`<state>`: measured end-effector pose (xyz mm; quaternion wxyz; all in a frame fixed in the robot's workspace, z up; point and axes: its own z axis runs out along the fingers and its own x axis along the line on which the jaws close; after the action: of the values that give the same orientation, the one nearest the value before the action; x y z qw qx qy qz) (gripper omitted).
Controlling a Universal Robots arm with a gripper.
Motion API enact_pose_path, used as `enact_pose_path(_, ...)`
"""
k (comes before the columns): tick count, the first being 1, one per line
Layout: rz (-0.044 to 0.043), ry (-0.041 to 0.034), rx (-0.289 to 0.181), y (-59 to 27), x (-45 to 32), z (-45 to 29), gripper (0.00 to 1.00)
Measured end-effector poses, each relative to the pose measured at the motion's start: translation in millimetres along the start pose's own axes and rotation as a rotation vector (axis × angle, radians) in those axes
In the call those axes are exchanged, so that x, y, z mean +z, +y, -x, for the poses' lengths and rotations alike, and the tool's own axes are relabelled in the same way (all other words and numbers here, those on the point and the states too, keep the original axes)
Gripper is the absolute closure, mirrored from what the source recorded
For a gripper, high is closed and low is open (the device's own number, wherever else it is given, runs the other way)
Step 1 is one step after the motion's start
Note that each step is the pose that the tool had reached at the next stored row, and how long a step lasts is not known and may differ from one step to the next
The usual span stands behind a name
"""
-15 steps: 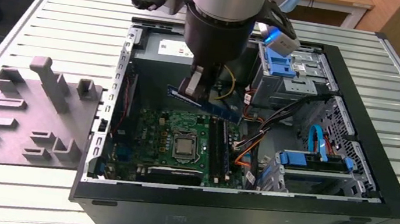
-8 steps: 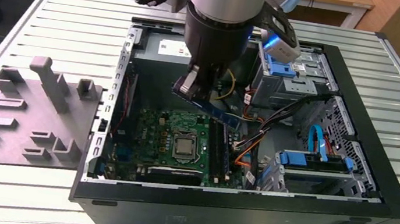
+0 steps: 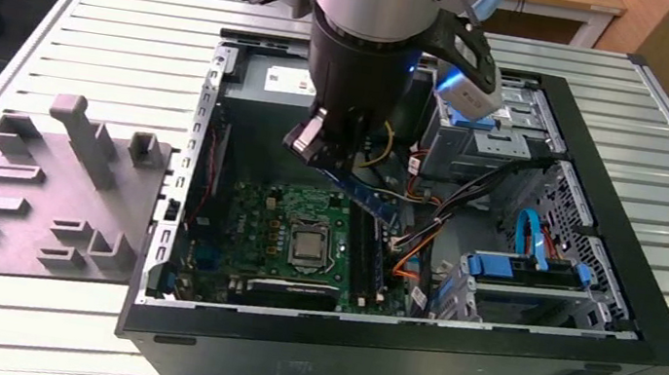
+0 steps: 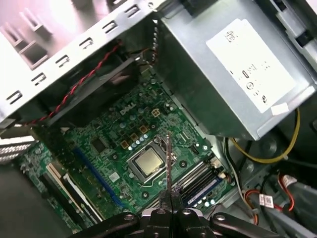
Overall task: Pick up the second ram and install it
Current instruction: 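Insert the second ram into the second slot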
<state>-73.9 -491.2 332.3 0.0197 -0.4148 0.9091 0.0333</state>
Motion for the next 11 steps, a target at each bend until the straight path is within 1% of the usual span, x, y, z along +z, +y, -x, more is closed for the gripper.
enact_pose_path(11, -0.0127, -0.0088, 0.200, -0.1, 2.8, -0.2, 0.89)
